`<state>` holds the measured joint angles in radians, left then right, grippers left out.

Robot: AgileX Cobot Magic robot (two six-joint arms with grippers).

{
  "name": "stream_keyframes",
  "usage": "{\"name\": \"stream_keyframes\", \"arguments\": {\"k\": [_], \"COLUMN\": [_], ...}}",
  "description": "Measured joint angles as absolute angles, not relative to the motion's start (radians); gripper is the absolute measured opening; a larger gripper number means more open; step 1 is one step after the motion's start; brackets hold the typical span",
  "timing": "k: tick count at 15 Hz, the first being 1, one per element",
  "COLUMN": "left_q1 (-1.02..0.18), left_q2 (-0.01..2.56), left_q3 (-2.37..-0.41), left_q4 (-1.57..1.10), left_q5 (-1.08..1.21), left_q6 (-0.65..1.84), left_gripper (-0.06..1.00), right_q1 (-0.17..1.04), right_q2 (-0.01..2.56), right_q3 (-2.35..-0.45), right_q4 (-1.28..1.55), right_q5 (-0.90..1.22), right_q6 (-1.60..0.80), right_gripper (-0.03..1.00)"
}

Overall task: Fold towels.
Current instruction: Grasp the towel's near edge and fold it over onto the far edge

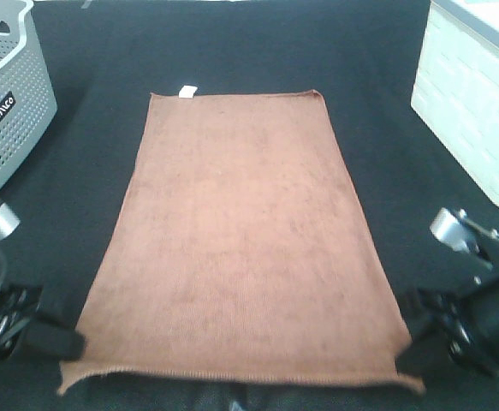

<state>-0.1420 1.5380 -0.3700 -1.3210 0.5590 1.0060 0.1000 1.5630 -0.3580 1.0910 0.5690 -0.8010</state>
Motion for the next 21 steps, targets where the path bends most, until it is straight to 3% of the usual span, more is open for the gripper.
{"name": "stream_keyframes", "arguments": {"k": [8, 13, 21], "left_q1": [-0.142, -0.142, -0.140], "left_q2": [1.461, 1.534, 1.828], "left_q3": [-0.285, -0.482, -1.042], "left_q4": [-1.327, -1.237, -1.087], "left_q5": [0.538, 0.542, 0.472], "left_q6": [1.004, 0.857, 0.733], "left_gripper": [0.00, 0.00, 0.00], "right_q1": [0.100, 0.100, 0.100], "right_q2": [1.512, 1.529, 1.839], "right_q3": [-0.308, -0.583, -1.213], "right_q4": [1.094, 1.021, 0.730], "right_q5": [0.579, 0.623, 0.663], "right_q6": [-0.800, -0.733, -0.508], "right_gripper": [0.00, 0.00, 0.00]}}
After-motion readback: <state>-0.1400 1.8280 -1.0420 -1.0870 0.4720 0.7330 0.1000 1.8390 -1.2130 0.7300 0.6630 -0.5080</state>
